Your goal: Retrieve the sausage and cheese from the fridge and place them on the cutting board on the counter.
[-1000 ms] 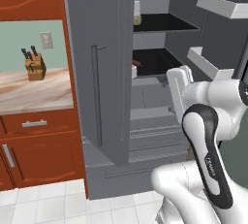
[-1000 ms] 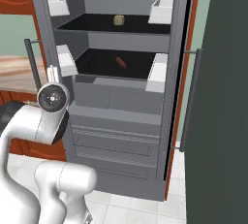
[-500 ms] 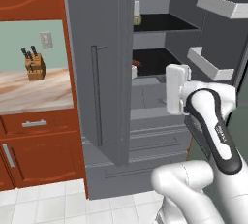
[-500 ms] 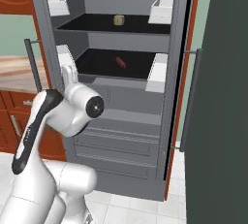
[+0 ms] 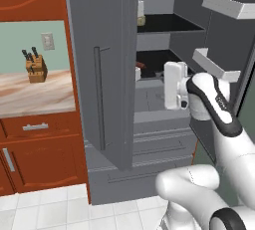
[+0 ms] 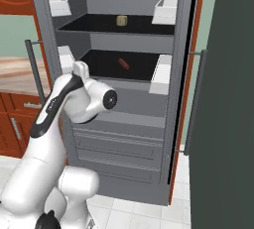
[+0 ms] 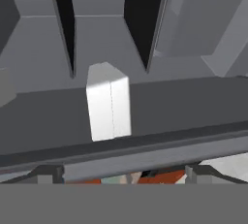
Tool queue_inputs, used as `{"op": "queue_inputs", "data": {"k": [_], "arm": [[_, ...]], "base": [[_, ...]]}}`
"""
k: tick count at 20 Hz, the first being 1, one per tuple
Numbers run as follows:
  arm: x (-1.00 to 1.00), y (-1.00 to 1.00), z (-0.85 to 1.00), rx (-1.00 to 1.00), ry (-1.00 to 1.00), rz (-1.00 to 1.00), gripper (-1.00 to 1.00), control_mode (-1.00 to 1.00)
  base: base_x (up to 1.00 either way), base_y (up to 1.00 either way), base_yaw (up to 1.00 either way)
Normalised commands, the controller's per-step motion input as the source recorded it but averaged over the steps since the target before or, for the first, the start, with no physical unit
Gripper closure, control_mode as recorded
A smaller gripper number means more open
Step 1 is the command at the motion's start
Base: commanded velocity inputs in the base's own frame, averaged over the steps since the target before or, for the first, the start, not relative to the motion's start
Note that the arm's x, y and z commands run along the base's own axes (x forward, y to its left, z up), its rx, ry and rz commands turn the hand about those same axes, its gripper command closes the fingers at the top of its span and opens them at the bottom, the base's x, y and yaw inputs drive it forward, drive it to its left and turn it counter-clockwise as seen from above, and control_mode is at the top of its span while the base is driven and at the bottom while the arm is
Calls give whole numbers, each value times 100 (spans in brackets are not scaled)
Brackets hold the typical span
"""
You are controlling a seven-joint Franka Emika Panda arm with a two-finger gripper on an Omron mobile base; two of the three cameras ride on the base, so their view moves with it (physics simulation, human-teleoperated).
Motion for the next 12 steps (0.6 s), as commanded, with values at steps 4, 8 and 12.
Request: {"op": "queue_inputs", "data": {"k": [4,8,12], "arm": [[61,-3,7,0,0,0,-100,-100],[50,1,1,0,0,3,-100,-100],[52,9,-3,0,-1,11,-100,-100]], "base": [[0,0,0],[0,0,0],[0,0,0]]}}
